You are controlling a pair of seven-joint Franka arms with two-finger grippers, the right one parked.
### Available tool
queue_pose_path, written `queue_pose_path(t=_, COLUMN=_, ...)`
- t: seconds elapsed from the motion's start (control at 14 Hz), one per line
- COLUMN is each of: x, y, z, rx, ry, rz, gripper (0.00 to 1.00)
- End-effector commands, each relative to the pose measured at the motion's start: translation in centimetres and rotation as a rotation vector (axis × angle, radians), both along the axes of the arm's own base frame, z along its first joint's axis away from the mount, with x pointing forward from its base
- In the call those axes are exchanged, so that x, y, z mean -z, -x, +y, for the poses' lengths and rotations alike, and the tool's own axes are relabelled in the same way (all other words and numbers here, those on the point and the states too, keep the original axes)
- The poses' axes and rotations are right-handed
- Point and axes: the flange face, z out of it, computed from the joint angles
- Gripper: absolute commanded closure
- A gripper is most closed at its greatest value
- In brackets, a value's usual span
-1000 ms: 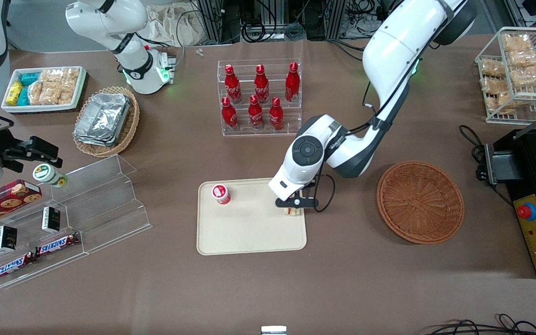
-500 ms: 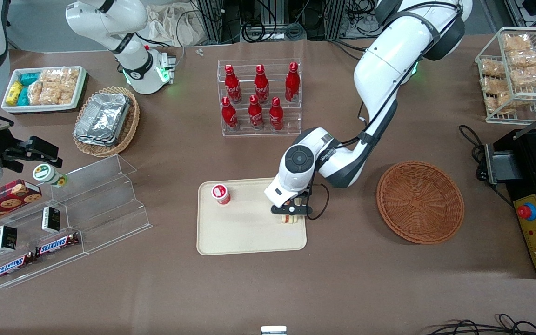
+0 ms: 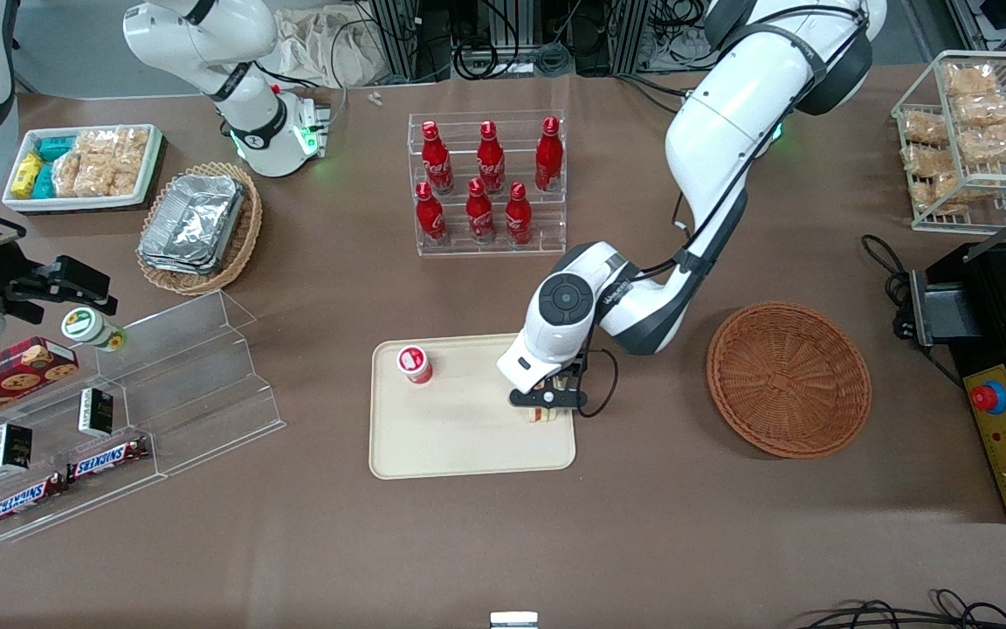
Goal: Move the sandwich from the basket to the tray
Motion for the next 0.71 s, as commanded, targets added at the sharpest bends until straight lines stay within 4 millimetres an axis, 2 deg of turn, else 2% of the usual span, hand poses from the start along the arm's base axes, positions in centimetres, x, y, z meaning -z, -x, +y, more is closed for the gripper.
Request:
queue_pose_path(t=0.0, x=-6.2, y=-0.3, z=0.8, rx=-0.031, ry=-0.033, rz=-0.029, gripper=0.0)
queue_pose_path(t=0.14, x=-10.3, y=-2.2, z=4.1, rx=-0.083, ry=-0.039, rz=-0.044, gripper=0.0)
queue_pose_path(t=0.36, x=-15.6, y=-2.6, z=8.3, rx=-0.114, ry=-0.106, rz=-0.019, gripper=0.0)
queue_pose_path(t=0.43, x=-17.1, y=-2.6, z=10.0, rx=-0.134, ry=-0.126, rz=-0.01, gripper=0.0)
queue_pose_path(t=0.64, x=-19.7, y=-1.7, z=15.7, rx=-0.153, ry=-0.15, rz=0.019, gripper=0.0)
